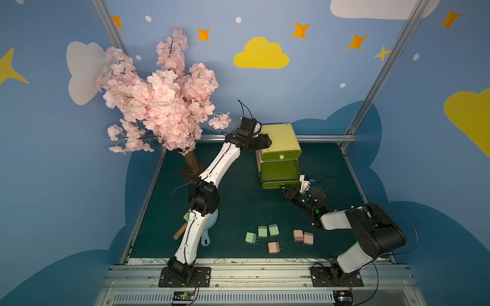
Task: Place the plugs into the drawer by color
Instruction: Open the drawer in the storage box, then pick up the plug from the center of the board.
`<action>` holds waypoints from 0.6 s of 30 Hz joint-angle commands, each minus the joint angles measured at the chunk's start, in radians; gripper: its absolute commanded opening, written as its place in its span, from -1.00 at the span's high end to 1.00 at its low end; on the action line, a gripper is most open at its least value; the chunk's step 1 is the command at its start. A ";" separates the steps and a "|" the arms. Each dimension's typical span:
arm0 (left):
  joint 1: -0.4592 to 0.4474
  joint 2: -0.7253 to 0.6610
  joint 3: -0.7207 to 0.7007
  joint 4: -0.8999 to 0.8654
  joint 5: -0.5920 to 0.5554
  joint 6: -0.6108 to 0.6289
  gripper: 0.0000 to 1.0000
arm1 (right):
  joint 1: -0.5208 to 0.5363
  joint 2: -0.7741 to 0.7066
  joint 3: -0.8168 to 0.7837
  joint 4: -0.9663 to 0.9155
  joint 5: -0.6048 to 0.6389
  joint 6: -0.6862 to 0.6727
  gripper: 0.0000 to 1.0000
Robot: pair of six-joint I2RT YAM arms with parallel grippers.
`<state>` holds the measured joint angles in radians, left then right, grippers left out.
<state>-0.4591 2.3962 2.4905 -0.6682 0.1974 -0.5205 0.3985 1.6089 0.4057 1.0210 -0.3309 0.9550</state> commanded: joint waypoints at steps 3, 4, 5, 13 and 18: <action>-0.003 -0.007 -0.022 -0.047 -0.027 0.029 -0.56 | 0.002 -0.137 -0.015 -0.162 -0.061 -0.109 -0.08; -0.003 -0.008 -0.023 -0.047 -0.027 0.031 -0.56 | 0.005 -0.172 -0.018 -0.205 -0.067 -0.137 -0.12; -0.003 -0.011 -0.022 -0.048 -0.030 0.030 -0.56 | 0.009 -0.216 -0.022 -0.270 -0.067 -0.179 -0.16; -0.005 -0.015 -0.025 -0.046 -0.026 0.030 -0.56 | 0.130 -0.548 0.000 -0.905 0.091 -0.437 -0.28; -0.006 -0.011 -0.028 -0.045 -0.024 0.029 -0.56 | 0.318 -0.627 0.064 -1.233 0.300 -0.448 -0.28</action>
<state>-0.4610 2.3951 2.4905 -0.6682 0.1867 -0.5159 0.6510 1.0046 0.4187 0.0772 -0.1802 0.5583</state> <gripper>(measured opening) 0.782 0.641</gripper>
